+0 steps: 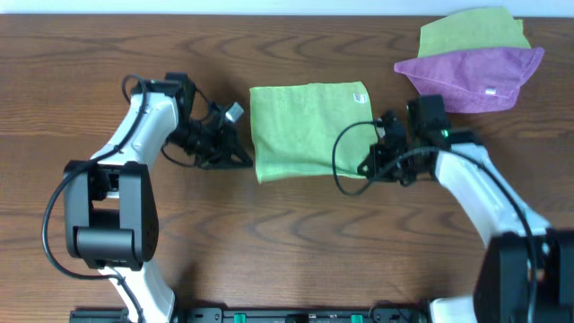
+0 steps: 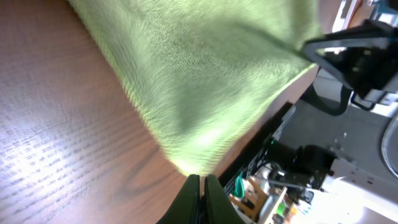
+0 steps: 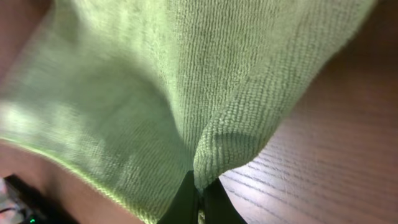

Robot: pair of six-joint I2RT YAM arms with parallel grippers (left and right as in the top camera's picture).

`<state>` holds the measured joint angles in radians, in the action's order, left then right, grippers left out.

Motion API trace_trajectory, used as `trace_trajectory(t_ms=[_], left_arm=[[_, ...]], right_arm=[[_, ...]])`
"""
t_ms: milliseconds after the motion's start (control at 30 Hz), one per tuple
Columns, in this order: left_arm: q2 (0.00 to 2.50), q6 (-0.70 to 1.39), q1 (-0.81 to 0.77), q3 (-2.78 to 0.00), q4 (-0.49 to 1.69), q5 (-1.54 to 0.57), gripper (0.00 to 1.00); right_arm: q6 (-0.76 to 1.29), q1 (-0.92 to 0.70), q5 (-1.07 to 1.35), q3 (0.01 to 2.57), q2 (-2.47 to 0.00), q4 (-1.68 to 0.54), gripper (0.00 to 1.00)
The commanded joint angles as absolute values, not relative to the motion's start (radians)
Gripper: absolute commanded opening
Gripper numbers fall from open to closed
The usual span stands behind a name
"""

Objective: Fold the cloth
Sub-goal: 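Lay the green cloth flat on the table and open both grippers, then grasp the near edge of the flat green cloth with both grippers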

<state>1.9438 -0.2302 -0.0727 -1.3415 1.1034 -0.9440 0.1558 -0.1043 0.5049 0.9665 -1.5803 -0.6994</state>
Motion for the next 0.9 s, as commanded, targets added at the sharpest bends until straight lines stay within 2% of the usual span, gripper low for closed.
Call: trace_trajectory(t_ms=[0,367,567,633,800,867], left_arm=[[1.921,-0.258,-0.066,-1.242,1.068,-0.978,0.06],[1.824,-0.258,-0.067,-0.953,0.948,-1.045,0.06],[1.784,-0.201,-0.067,-0.78,0.772,-1.067,0.07],[1.784,-0.144,-0.067,-0.723,0.687,-1.071,0.16],[1.784,-0.017,-0.07,-0.632,0.5,-1.07,0.3],[1.784,0.026,-0.075,-0.613,0.434,-1.07,0.41]], right_arm=[[0.183,-0.104,0.497,0.876,-1.48,-0.66,0.02],[0.233,-0.118,0.479,0.671,-1.393,-0.62,0.01],[0.252,-0.118,0.463,0.667,-1.391,-0.605,0.02],[0.258,-0.119,0.465,0.667,-1.391,-0.598,0.02],[0.268,-0.118,0.48,0.667,-1.384,-0.59,0.02],[0.269,-0.118,0.483,0.667,-1.377,-0.59,0.01]])
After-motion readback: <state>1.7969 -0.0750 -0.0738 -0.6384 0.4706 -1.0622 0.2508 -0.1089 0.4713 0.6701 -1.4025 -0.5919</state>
